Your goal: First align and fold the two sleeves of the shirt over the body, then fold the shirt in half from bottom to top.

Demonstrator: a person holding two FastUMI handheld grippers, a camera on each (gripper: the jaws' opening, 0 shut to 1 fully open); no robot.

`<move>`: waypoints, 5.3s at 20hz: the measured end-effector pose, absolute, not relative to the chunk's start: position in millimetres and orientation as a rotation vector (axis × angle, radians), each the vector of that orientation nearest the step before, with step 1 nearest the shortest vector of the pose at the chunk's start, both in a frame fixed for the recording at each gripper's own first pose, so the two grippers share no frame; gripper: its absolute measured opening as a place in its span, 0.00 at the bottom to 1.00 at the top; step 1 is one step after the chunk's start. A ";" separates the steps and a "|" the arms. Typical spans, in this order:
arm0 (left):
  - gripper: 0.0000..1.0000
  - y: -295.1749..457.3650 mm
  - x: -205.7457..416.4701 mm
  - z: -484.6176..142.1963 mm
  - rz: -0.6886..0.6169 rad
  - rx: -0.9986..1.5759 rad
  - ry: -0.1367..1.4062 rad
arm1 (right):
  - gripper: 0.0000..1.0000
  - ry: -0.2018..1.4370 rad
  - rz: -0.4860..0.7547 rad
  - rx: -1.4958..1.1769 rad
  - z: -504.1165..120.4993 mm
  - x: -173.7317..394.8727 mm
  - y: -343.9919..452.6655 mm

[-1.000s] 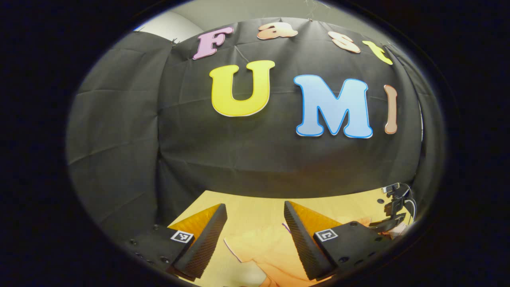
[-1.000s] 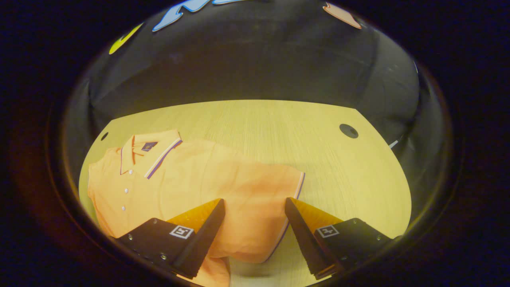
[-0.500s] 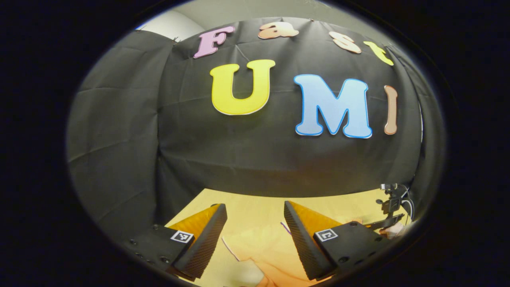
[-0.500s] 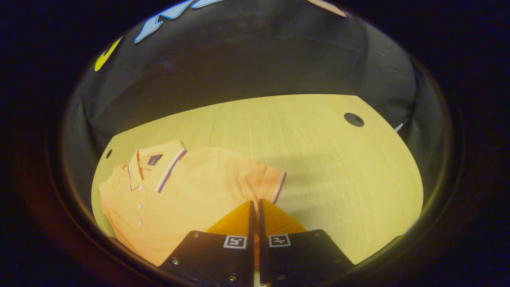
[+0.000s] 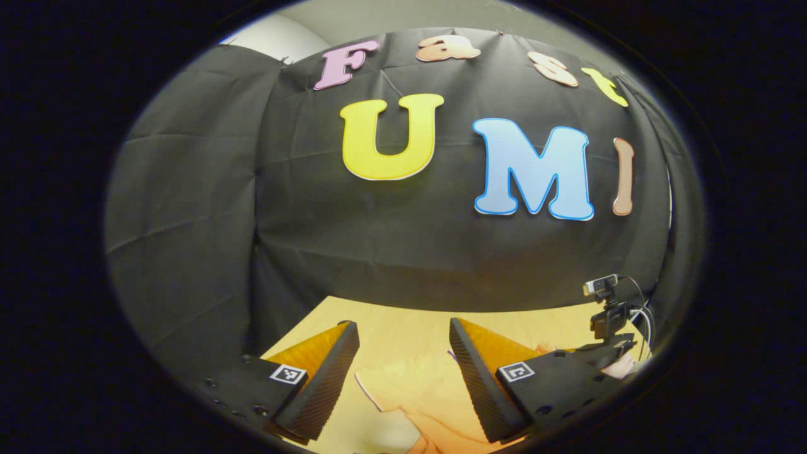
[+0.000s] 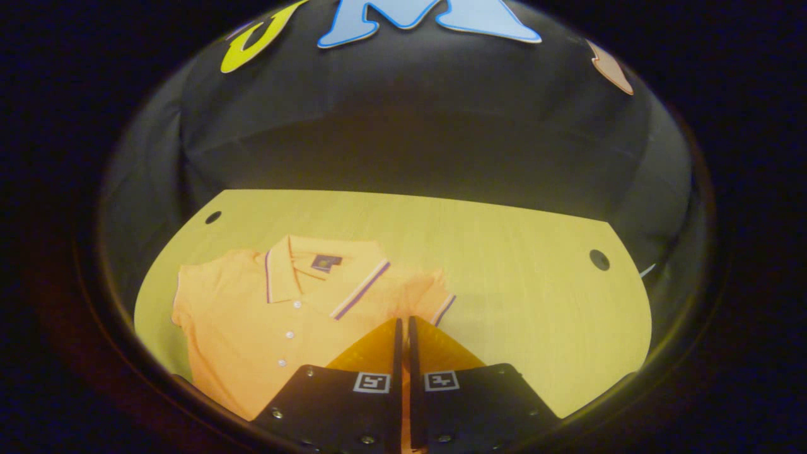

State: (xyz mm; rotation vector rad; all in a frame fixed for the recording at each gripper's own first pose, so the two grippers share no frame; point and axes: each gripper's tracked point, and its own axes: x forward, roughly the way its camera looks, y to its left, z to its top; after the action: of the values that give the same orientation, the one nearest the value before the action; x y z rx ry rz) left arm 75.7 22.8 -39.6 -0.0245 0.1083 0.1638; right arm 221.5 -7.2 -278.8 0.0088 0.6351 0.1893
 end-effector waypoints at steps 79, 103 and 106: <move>0.06 71.8 174.9 -345.8 0.156 -0.050 0.617 | 0.51 0.597 0.117 0.223 -201.2 25.2 1.5; 0.07 -109.9 196.4 -362.0 -0.217 0.158 0.676 | 0.51 0.620 0.003 0.314 -221.4 3.4 -43.5; 0.09 -113.5 196.1 -366.8 -0.230 0.182 0.680 | 0.51 0.625 -0.002 0.324 -224.5 2.9 -44.9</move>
State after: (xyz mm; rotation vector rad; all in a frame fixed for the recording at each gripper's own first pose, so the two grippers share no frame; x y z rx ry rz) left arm 196.1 -113.5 -366.8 0.1823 0.6804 -0.2298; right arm 2.9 -44.9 -224.5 0.3241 0.6251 -0.0024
